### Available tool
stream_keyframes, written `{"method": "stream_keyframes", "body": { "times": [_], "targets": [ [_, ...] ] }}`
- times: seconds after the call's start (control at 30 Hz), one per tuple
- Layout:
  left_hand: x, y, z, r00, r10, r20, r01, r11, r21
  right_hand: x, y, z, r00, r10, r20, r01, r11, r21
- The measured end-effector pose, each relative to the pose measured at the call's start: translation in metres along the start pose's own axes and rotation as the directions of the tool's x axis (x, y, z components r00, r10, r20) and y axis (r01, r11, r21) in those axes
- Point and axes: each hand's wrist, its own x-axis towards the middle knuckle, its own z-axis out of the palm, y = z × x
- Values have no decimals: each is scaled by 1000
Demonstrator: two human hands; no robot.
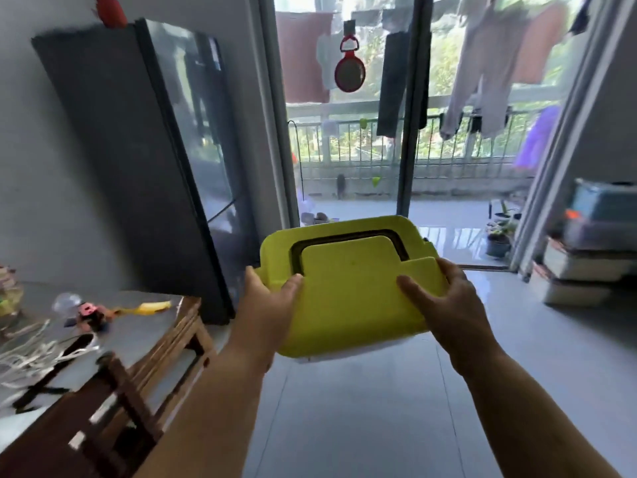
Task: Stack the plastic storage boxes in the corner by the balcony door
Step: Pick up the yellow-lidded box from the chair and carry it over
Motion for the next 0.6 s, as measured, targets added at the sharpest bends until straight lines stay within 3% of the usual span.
{"method": "stream_keyframes", "body": {
  "times": [0.3,0.6],
  "targets": [
    [40,36,134,953,30,302,-23,999,-27,59,61,-81,966,144,-216,-152,988,-20],
    [136,84,302,852,59,521,-32,998,-61,185,114,-143,885,200,-421,-247,967,-60]
  ]
}}
